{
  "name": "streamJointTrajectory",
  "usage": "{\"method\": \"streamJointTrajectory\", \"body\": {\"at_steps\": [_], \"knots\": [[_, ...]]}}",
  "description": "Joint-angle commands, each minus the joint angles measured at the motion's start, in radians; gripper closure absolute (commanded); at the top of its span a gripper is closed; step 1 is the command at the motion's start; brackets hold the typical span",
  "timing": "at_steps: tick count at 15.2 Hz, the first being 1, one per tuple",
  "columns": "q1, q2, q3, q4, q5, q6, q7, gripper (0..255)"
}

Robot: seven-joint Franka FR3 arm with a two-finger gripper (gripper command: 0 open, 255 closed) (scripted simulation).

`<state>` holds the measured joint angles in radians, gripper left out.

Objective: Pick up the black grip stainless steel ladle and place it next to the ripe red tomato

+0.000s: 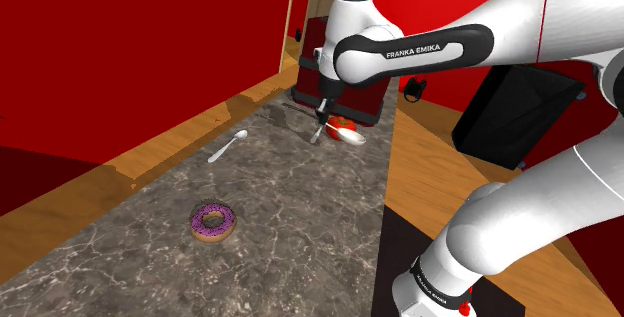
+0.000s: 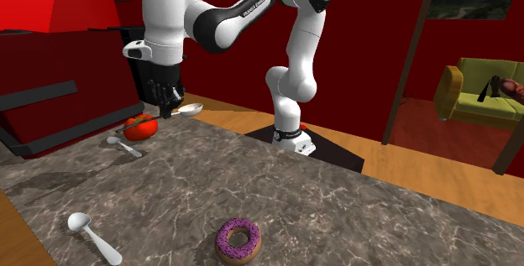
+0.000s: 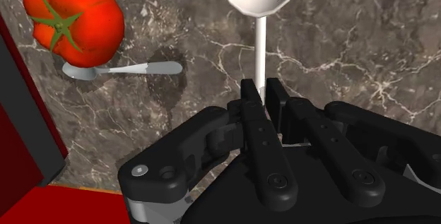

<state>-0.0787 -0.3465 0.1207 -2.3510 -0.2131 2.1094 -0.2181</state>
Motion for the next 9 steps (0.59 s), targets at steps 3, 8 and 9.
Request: {"method": "streamJointTrajectory", "body": {"at_steps": [3,8,9], "knots": [[-0.003,0.018,0.002,-0.039,-0.010,0.056,0.015,255],[-0.007,0.046,0.004,-0.083,-0.024,0.126,0.035,255],[-0.008,0.052,0.005,-0.091,-0.028,0.140,0.040,255]]}}
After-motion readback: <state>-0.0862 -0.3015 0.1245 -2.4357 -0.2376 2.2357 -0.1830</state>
